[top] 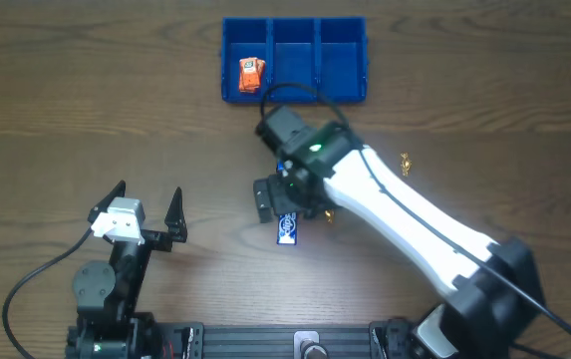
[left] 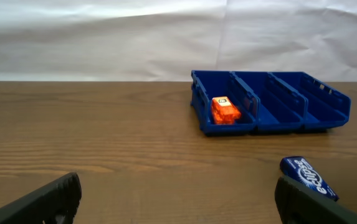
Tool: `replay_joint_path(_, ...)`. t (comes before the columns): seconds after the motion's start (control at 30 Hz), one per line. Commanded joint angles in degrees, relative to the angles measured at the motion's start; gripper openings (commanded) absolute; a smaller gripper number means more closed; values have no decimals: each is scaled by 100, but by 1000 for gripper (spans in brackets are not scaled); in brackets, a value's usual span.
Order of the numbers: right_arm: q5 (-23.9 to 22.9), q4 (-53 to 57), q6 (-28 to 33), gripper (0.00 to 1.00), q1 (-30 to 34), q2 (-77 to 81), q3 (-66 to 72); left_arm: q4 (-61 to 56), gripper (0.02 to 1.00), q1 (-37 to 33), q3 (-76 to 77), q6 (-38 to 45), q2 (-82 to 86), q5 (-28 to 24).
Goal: Sort Candies Into Trays
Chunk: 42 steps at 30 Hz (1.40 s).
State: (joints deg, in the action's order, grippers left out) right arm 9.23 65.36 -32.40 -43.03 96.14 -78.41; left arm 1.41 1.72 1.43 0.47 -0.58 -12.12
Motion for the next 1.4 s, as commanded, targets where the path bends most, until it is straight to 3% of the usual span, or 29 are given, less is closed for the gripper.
replay_joint_path(0.03, -367, -133, -732, 998, -164, 610, 299, 177, 998, 15, -116, 83, 37, -101)
replay_joint_path(0.37, -472, -1357, -857, 998, -173, 844, 1182, 177, 998, 15, -116, 83, 37, -101)
replay_joint_path(1.03, -876, -1873, -1294, 974, -485, 1390, 1241, 177, 998, 15, -116, 85, 37, -101)
replay_joint_path(1.17, -879, -1884, -1325, 877, -485, 1392, 1241, 177, 998, 15, -116, 85, 37, -101)
replay_joint_path(1.3, -881, -1893, -1366, 625, -485, 1392, 1239, 177, 996, 15, -116, 83, 37, -101)
replay_joint_path(1.4, -879, -1906, -1366, 529, -485, 1392, 1241, 177, 998, 15, -116, 85, 37, -101)
